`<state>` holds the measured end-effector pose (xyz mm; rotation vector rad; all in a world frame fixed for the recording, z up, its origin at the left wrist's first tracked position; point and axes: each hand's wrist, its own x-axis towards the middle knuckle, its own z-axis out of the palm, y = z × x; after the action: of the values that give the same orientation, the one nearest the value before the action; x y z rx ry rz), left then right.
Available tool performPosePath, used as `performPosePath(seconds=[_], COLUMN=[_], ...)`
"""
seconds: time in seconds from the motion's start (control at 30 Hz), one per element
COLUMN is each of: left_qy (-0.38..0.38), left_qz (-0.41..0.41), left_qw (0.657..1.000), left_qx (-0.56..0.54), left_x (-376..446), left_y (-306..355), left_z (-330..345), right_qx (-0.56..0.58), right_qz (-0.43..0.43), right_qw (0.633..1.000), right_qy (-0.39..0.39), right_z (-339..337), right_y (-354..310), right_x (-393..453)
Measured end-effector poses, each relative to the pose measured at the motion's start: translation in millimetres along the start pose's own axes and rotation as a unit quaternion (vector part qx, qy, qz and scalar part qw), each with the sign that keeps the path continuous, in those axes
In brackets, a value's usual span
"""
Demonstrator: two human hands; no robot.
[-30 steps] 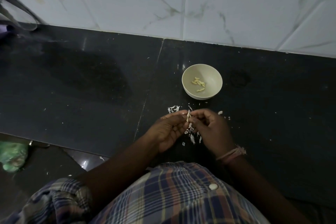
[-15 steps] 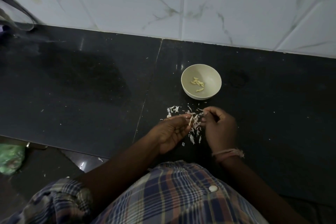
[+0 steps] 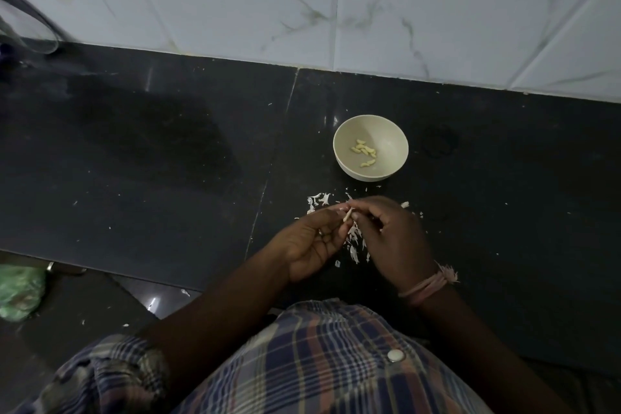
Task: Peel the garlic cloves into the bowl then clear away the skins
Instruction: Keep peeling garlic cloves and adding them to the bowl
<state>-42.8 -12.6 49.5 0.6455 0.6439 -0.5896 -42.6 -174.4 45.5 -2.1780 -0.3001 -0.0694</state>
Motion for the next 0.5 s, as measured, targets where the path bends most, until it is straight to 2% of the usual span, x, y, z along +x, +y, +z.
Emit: performPosePath(seconds=[0.2, 0.37, 0.5], left_qy=[0.016, -0.009, 0.015], left_qz=[0.034, 0.116, 0.184], left_qw=[0.999, 0.992, 0.976], left_qx=[0.007, 0.056, 0.117], left_x=[4.3, 7.3, 8.6], left_y=[0.6, -7.2, -9.3], left_z=[-1.8, -1.1, 0.3], right_qx=[0.003, -0.009, -0.002], right_qz=[0.038, 0.1, 0.128], right_qw=[0.999, 0.994, 0.991], right_qy=[0.015, 0.047, 0.044], right_z=[0.1, 6.6, 11.3], right_y=[5.9, 3.1, -1.1], right_x=[-0.5, 2.0, 2.8])
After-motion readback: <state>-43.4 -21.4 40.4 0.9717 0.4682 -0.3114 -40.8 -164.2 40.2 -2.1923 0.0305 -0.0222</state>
